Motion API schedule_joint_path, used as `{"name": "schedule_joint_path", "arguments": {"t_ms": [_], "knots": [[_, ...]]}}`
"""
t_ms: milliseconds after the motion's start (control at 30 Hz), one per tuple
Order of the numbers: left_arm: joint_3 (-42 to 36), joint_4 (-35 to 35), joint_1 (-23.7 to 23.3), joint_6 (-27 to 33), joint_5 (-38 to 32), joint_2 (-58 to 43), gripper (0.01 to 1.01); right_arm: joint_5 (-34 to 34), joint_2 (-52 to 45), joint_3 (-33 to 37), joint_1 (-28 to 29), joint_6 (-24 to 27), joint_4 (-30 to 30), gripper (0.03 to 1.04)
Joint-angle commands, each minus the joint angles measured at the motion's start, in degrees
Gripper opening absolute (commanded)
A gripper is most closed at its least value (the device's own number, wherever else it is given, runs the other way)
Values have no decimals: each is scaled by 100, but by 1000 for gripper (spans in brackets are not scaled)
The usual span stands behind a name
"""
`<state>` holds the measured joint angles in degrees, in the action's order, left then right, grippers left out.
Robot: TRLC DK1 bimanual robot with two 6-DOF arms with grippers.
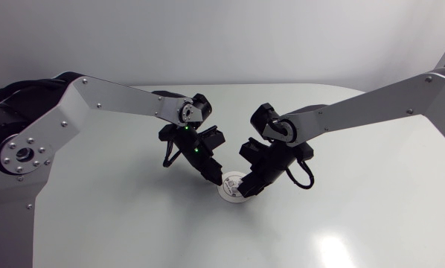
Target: Turn the coaster over.
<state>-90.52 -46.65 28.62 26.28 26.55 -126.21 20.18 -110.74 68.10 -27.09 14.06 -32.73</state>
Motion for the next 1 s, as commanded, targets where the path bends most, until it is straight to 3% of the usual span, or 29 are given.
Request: {"name": "schedule_joint_path", "arguments": {"t_ms": [0,567,967], "knots": [[52,-46,29,17,0,-105,333,29,-9,-130,-68,-123,47,131],[228,34,232,-44,-27,-228,333,-94,-176,-147,301,114,-146,128],[298,-2,284,-44,-35,-299,333,-94,167,-130,81,44,-181,128]]}}
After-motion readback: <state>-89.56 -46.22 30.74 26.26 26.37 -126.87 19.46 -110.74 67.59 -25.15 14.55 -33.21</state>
